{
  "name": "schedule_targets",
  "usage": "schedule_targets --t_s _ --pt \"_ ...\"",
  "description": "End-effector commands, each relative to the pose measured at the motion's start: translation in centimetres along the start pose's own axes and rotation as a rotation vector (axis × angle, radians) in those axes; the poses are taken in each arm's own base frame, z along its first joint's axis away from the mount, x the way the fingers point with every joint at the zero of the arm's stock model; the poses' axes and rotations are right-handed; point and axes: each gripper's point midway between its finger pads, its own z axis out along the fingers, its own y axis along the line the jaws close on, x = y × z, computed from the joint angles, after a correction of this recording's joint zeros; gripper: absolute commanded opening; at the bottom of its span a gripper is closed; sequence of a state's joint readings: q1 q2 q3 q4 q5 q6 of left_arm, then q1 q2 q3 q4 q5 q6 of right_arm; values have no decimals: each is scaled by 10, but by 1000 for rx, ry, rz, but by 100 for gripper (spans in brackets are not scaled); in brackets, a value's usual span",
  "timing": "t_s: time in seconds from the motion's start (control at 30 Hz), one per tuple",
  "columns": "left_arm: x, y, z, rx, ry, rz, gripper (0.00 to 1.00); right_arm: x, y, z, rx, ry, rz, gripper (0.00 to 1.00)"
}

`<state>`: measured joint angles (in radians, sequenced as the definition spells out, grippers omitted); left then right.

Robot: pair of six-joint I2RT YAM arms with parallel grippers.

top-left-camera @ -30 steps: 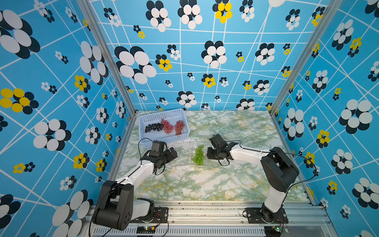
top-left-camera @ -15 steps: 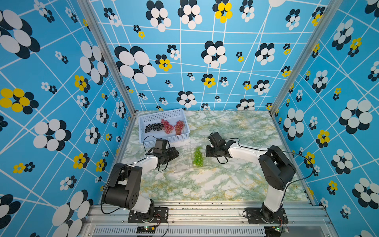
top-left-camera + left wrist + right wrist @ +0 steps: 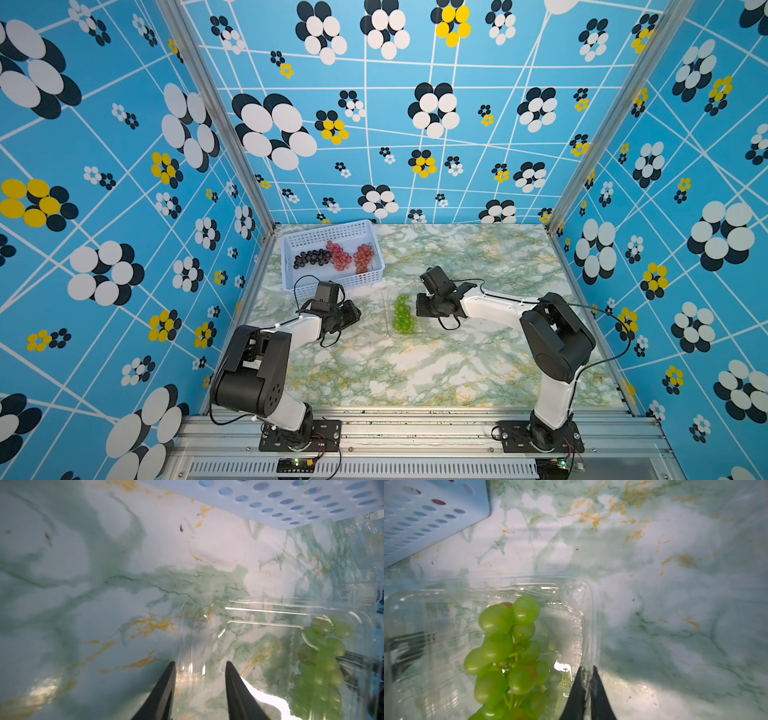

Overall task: Pack grapes into containers
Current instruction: Close the packing box at the center of the board.

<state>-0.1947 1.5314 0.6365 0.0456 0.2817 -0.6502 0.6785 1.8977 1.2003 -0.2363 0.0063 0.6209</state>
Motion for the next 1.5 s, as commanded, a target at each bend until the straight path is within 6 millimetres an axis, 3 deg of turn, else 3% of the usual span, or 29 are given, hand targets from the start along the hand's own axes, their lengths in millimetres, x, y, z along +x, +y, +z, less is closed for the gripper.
schedule_targets --t_s 0.0,0.33,1.07,1.1,1.47 --pt "10 -11 -11 45 17 23 39 5 -11 5 64 30 12 5" --pt "-1 -33 -44 84 -47 62 41 -2 -23 -1 147 13 4 2" --pt "0 -59 -54 202 -84 81 42 -6 -17 -1 166 25 -3 0" --pt "0 -62 -55 218 -86 83 47 -6 -17 0 167 28 -2 0" --pt "-3 -86 -74 295 -125 134 48 -10 -13 5 163 33 7 0"
